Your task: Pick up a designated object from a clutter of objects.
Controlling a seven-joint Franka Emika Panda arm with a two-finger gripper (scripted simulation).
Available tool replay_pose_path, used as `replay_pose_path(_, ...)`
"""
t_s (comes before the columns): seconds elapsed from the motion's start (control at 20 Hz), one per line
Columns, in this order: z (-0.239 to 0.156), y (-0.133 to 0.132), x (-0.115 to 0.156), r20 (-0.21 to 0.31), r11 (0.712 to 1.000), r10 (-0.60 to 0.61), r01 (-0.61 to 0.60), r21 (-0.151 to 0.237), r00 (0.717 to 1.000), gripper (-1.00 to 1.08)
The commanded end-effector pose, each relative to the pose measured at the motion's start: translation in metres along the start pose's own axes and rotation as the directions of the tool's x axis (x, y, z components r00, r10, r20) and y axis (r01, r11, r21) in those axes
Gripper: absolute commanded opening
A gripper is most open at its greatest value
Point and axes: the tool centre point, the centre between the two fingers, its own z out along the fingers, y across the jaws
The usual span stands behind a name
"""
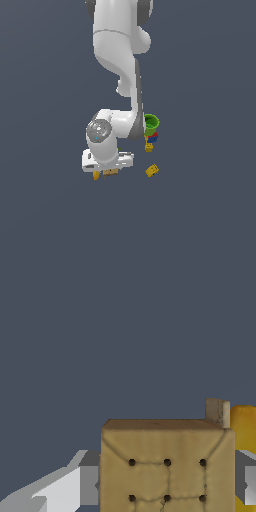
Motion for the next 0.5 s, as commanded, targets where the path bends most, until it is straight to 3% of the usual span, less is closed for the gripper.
replay_pose_path(0.0, -0.018, 0.006, -0.002, -0.002, 1.0, 0.001, -0.001, -0.001, 1.0, -1.0)
replay_pose_path(0.45, -0.11, 0.037, -0.016, -0.002, 1.0, 0.001, -0.001, 0.0, 1.0, -1.0)
